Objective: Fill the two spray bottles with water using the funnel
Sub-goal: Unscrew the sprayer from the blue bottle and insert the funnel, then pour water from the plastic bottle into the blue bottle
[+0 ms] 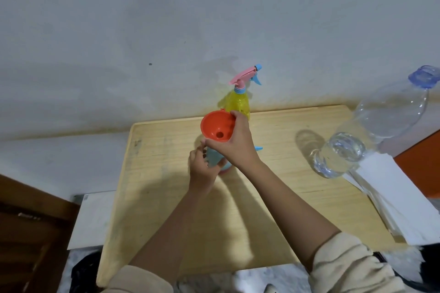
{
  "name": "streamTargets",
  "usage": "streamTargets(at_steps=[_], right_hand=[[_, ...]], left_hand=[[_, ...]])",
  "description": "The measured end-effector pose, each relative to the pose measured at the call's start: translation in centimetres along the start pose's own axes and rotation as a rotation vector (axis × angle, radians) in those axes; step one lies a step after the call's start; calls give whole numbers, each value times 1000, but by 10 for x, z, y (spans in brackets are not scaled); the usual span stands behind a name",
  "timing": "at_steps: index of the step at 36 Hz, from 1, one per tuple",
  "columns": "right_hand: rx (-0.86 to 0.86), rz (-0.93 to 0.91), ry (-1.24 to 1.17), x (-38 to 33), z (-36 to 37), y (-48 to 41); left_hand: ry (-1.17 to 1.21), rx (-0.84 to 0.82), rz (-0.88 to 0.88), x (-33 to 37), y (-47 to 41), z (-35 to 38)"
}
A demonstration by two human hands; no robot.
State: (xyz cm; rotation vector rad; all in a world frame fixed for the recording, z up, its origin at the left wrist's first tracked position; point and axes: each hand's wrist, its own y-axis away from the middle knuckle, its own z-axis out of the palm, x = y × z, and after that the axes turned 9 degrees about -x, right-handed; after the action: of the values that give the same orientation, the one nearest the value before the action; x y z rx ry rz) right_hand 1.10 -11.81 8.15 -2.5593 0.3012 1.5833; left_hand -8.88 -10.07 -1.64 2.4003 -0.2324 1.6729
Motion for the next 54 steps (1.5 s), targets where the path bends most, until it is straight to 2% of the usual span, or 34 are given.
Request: streamTargets(at_steps=[5,10,16,19,24,29,33,37,40,45,54], right_hand=[[-53,-5,-8,2,-5,2],[-66,-60,-17,9,-25,21],[78,-158,19,47,-77,67],[172,-119,44,78,-109,94],[331,7,45,121,-162,135],[469,124,17,152,-203,147],[365,167,-8,164,-226,128],[171,160,-6,167,-240,91],[103,121,-32,168,-242,69],[128,77,-108,166,-238,60],[171,-45,-13,148,-205,62]], left_hand=[[2,65,-20,4,9,3],[-7,204,-7,13,28,12],[96,276,-5,40,69,42],[109,187,95,62,80,69],[187,-78,239,123,78,126],[109,-280,354,178,72,180],[83,-268,367,208,68,211],[54,-186,357,218,64,228],[18,-106,333,223,60,235],[38,-95,310,224,52,234],[200,-62,302,197,50,186]])
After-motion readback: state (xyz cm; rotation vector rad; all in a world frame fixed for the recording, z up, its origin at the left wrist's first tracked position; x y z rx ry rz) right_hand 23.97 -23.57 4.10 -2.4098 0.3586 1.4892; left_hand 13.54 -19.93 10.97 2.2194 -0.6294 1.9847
